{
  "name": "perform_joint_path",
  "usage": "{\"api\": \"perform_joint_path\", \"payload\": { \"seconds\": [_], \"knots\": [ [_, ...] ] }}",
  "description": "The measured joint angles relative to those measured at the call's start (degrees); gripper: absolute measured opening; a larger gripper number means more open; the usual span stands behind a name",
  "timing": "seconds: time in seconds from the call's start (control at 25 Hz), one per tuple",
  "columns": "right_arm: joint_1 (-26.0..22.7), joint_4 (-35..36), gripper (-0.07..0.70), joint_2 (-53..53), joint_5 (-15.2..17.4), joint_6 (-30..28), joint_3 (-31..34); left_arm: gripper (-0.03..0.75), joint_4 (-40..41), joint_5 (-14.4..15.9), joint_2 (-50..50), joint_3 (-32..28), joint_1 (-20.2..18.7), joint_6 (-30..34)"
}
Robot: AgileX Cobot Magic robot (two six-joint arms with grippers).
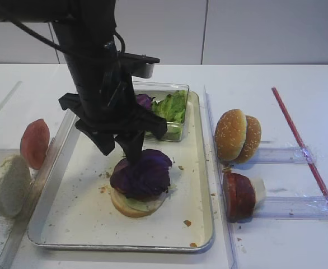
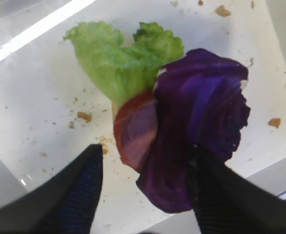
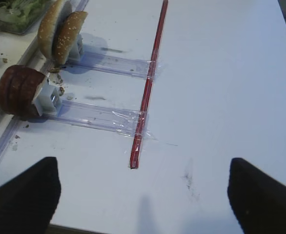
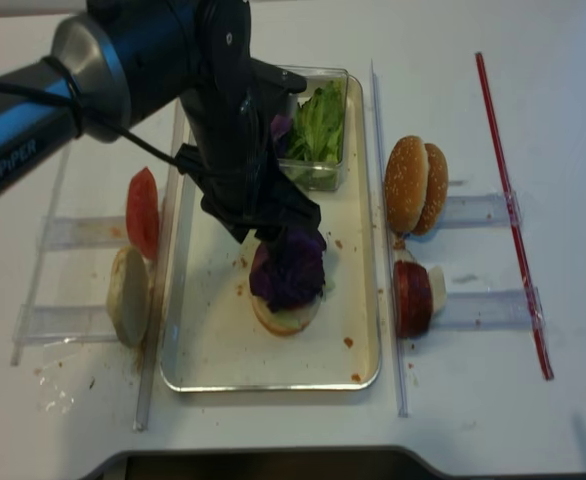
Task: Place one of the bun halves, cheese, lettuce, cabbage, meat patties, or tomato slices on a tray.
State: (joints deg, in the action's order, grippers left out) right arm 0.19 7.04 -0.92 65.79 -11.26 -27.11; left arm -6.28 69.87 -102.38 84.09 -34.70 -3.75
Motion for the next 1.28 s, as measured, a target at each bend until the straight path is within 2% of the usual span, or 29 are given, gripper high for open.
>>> {"api": "perform_joint_path", "payload": {
  "seconds": [0.44, 0.76, 0.96, 1.28],
  "knots": [
    [0.0, 0.0, 0.693, 0.0, 0.0, 0.0, 0.0, 0.37, 0.03, 0.12, 0.0, 1.48, 0.0, 0.0],
    [0.0, 0.0, 0.693, 0.0, 0.0, -0.1, 0.0, 0.37, 3.07, 0.32, 0.0, 4.84, 0.46, -1.31],
    [0.0, 0.0, 0.693, 0.0, 0.0, -0.35, 0.0, 0.37, 3.41, 0.37, 0.0, 4.96, 3.41, -1.52],
    [0.0, 0.0, 0.693, 0.0, 0.0, -0.35, 0.0, 0.37, 5.23, 0.37, 1.01, 4.96, 11.27, -1.57]
  ]
}}
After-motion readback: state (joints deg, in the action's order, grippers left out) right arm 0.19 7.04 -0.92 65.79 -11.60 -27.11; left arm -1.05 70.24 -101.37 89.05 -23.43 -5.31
